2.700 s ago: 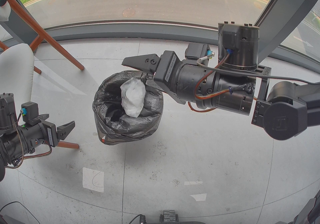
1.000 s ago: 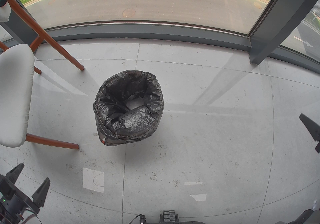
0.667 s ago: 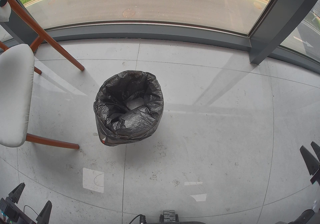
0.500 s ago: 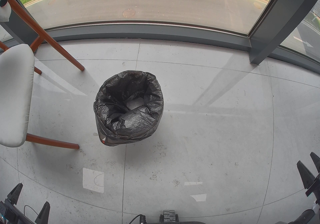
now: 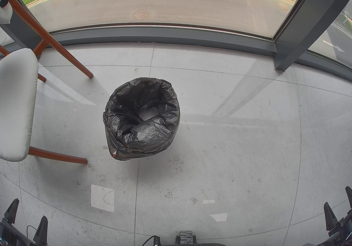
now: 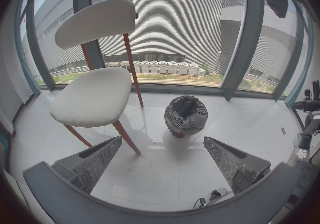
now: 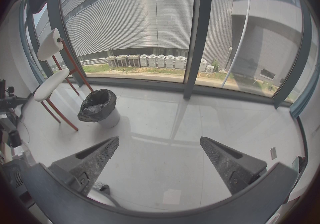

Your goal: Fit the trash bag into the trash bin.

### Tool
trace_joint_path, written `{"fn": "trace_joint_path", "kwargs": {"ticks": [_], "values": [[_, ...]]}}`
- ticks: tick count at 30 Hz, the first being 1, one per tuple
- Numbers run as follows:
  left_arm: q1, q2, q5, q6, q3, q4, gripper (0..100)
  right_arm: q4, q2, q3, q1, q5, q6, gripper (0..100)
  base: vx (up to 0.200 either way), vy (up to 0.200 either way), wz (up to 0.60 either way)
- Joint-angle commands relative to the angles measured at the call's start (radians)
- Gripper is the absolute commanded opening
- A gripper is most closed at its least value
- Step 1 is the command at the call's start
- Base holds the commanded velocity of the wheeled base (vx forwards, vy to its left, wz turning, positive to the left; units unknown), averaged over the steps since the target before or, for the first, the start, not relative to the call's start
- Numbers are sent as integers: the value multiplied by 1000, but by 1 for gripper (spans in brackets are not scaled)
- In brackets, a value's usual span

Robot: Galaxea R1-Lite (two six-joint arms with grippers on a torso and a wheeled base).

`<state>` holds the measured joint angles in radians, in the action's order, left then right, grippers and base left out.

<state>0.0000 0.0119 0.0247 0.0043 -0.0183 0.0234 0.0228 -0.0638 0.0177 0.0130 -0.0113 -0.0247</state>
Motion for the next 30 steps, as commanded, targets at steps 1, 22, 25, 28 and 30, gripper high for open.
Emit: {"fn": "trace_joint_path", "kwargs": {"ticks": [1,22,25,28,30], "values": [[0,-12,-61,-27,18,-17,100,8,64,-5,-8,25,37,100,0,0,0],[-2,-12,21,31,18,-20,100,-9,64,-15,-5,-53,-17,100,0,0,0],[-2,-12,20,28,18,-20,100,-10,64,-15,-5,-52,-14,100,0,0,0],[2,-12,-11,0,18,-20,100,-18,64,-15,-5,-32,22,100,0,0,0],[0,-12,-19,-4,18,-20,100,-20,64,-15,-5,-19,31,100,0,0,0]]}}
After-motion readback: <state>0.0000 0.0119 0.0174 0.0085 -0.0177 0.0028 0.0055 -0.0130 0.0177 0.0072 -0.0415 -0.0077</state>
